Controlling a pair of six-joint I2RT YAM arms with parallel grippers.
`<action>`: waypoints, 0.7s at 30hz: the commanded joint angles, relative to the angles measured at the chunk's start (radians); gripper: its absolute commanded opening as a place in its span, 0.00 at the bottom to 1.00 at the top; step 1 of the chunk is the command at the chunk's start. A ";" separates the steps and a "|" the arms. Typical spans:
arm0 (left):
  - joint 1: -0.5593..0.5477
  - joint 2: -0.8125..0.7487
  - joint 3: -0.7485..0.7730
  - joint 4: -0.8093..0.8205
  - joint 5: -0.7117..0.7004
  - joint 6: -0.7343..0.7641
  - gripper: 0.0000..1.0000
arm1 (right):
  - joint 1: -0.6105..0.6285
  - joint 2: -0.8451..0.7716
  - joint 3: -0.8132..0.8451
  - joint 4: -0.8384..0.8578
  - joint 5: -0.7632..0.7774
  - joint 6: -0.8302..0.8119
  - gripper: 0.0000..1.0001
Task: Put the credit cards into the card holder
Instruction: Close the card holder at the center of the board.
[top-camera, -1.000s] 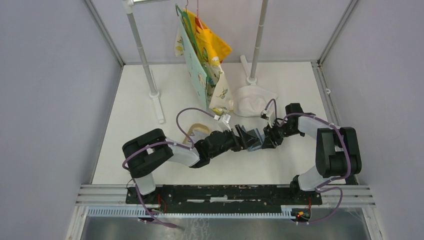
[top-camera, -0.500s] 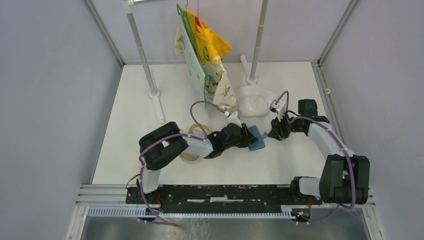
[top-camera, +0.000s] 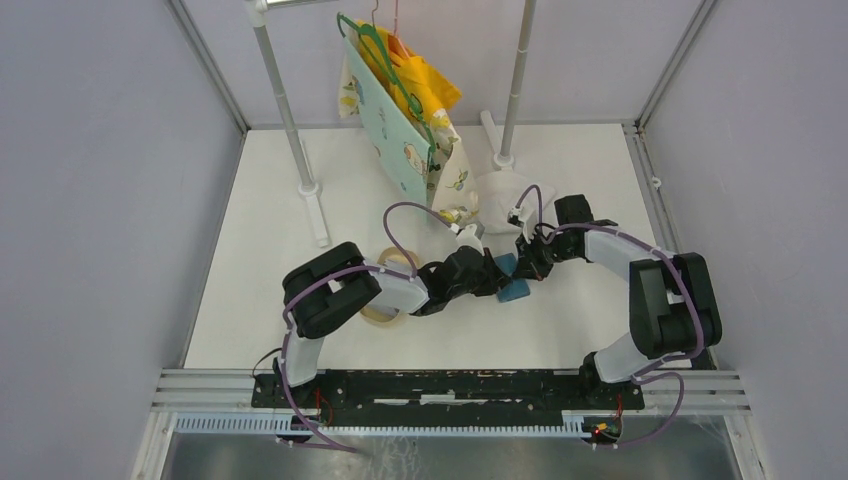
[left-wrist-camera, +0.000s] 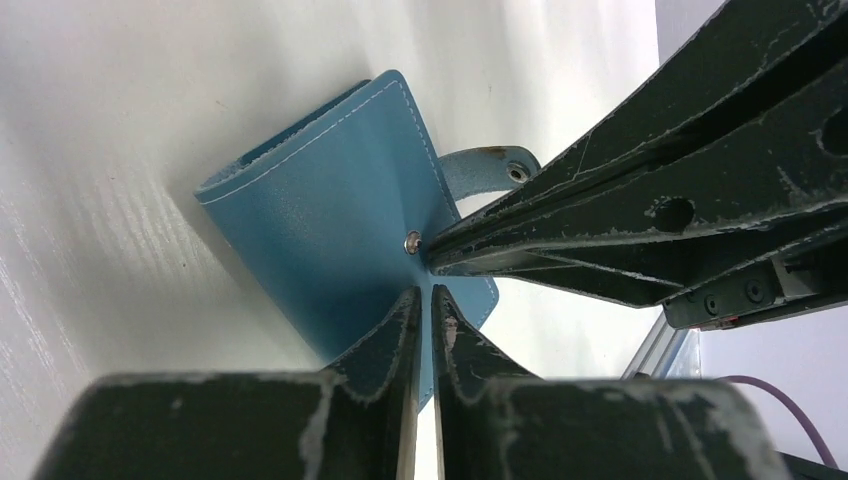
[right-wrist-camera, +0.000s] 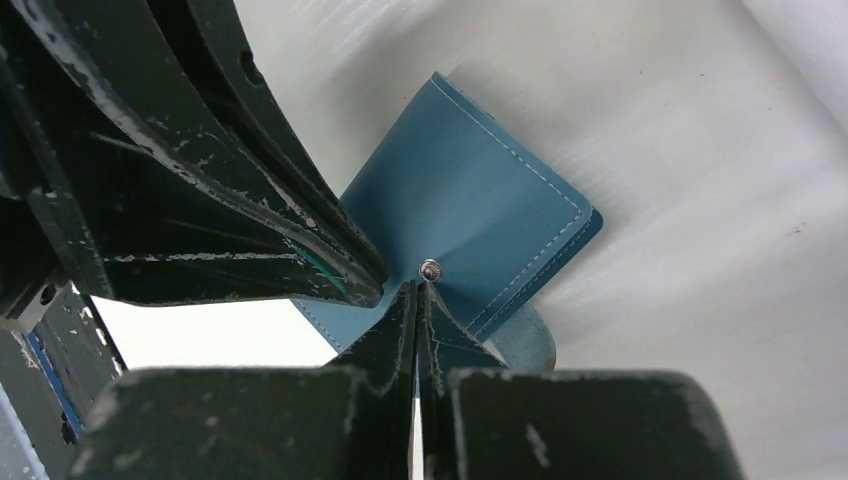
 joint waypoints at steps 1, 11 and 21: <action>0.002 -0.039 -0.003 -0.031 -0.029 0.069 0.15 | 0.010 -0.010 0.012 0.045 0.155 0.033 0.00; 0.096 -0.107 0.089 -0.204 0.008 0.275 0.50 | 0.009 -0.022 0.015 -0.003 0.157 -0.054 0.03; 0.139 -0.007 0.222 -0.374 0.064 0.475 0.61 | 0.010 -0.017 0.020 -0.037 0.118 -0.092 0.05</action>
